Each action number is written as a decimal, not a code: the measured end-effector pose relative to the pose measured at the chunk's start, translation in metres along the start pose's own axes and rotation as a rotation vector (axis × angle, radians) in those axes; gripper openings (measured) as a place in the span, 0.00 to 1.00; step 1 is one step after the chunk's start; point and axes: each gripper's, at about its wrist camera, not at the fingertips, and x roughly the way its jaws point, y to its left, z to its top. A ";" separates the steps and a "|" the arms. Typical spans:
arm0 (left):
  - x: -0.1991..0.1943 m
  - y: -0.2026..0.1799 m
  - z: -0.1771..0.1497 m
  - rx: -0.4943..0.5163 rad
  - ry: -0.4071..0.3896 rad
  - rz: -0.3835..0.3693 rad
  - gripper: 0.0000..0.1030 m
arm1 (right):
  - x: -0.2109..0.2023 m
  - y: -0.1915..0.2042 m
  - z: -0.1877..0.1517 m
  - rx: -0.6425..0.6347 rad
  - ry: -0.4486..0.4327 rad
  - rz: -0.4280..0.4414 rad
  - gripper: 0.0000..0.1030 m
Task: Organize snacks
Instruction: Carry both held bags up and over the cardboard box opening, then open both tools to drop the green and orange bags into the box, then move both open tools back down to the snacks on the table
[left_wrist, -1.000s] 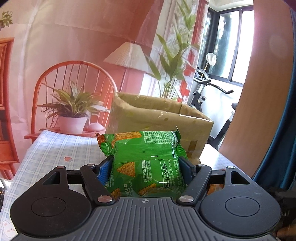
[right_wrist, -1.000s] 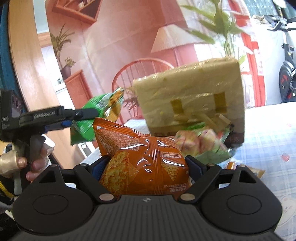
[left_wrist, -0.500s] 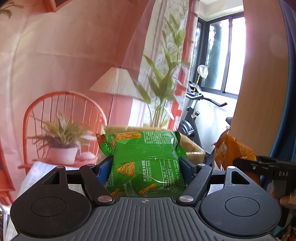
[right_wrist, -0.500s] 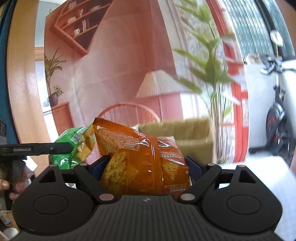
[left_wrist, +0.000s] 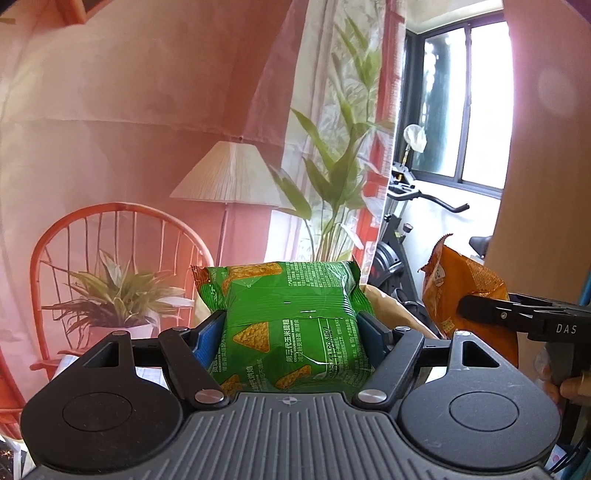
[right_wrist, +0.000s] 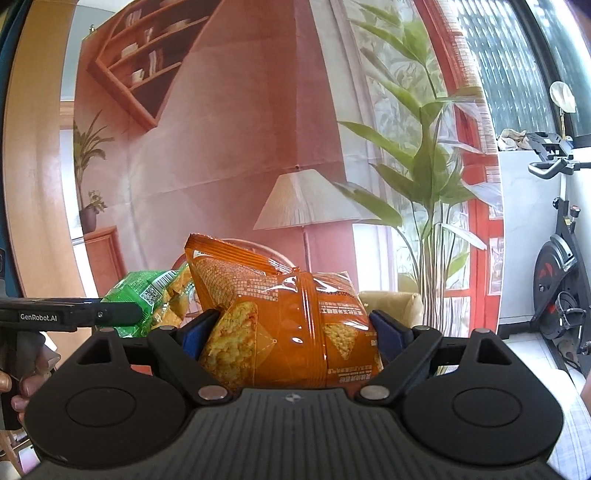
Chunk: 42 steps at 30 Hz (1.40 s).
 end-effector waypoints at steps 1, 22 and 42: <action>0.006 0.002 0.003 -0.001 0.004 0.001 0.75 | 0.008 -0.004 0.003 0.004 0.002 0.002 0.86; 0.136 0.014 0.022 0.018 0.155 -0.030 0.80 | 0.145 -0.064 0.013 0.098 0.137 0.028 0.86; 0.103 0.013 0.031 0.020 0.146 -0.006 0.83 | 0.114 -0.042 0.020 0.088 0.115 0.009 0.91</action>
